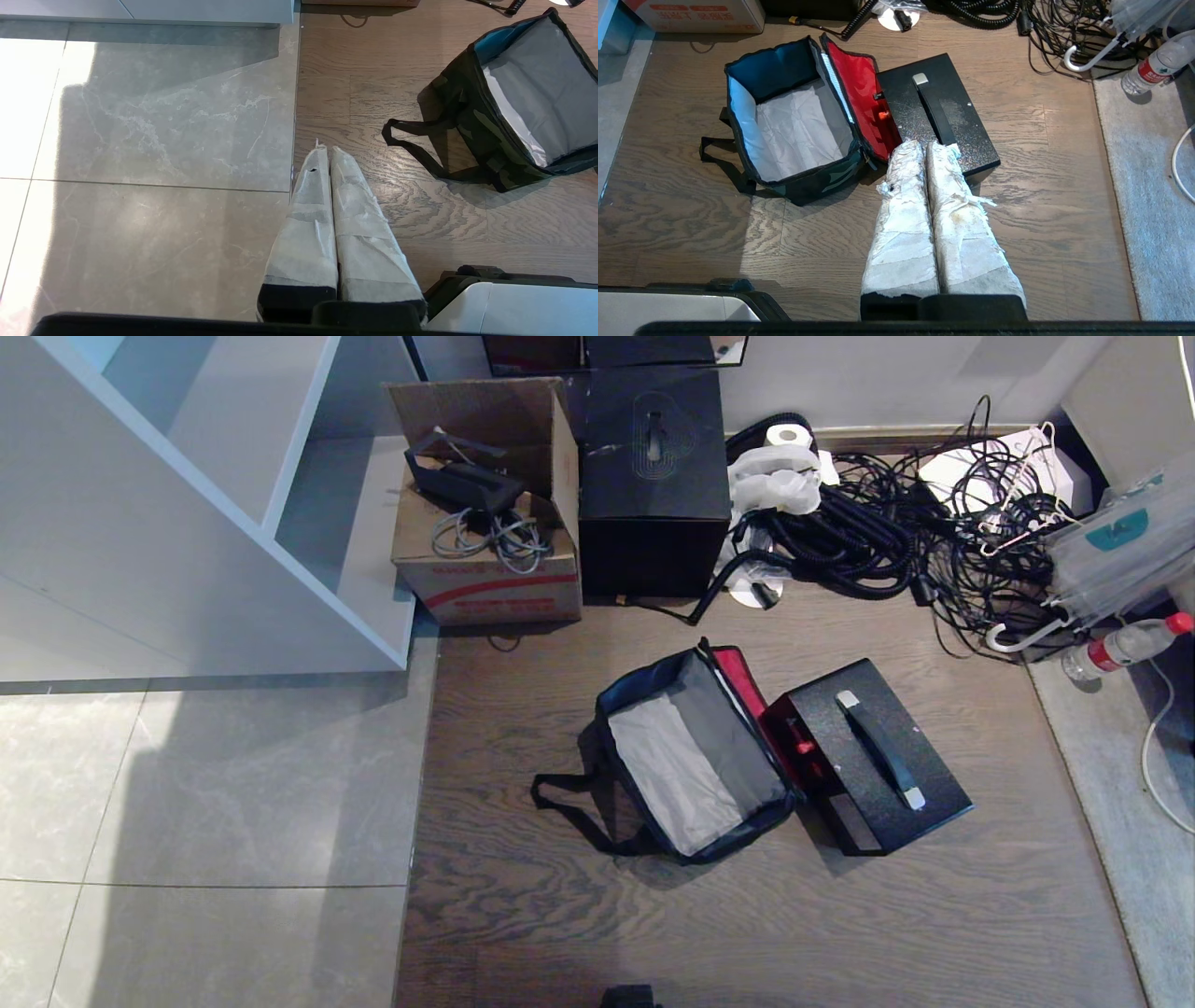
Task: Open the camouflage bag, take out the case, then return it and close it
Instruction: Grip the handle again
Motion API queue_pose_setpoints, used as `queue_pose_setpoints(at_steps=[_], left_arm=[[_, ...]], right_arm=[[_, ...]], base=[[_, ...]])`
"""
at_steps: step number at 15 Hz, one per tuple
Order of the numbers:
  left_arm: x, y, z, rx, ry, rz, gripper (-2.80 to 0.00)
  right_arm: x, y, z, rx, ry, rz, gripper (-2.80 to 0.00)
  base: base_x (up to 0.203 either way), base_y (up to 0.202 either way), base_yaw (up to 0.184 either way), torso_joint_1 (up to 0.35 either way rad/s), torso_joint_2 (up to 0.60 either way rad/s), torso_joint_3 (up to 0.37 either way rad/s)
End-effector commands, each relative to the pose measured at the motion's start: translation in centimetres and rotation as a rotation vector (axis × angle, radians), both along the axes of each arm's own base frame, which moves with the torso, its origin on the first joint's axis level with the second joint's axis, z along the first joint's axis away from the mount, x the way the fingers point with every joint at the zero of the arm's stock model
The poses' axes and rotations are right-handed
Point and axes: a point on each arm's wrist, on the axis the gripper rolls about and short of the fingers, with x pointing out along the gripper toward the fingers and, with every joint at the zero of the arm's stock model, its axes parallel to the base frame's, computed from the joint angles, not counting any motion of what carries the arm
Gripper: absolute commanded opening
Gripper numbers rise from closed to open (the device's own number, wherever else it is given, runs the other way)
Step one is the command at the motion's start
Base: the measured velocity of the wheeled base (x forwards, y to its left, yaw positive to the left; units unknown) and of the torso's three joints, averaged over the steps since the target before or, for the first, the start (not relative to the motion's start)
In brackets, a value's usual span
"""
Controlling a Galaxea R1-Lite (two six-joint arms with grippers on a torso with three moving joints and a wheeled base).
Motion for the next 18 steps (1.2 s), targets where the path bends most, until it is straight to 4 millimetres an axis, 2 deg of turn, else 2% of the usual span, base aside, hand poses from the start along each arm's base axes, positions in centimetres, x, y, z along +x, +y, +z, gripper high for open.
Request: queue_pose_setpoints(at_steps=[1,18], left_arm=[[0.0,0.0,0.0,0.0,0.0,0.0,-2.8],[0.0,0.0,0.0,0.0,0.0,-0.001,-2.8]], right_arm=[[0.34,0.0,-1.1,-0.001,0.04,0.001,-2.8],[0.36,0.0,-1.39,-0.003,0.069,-0.001,-2.8]], base=[[0.0,0.0,0.0,0.0,0.0,0.0],[0.0,0.0,0.0,0.0,0.0,0.0]])
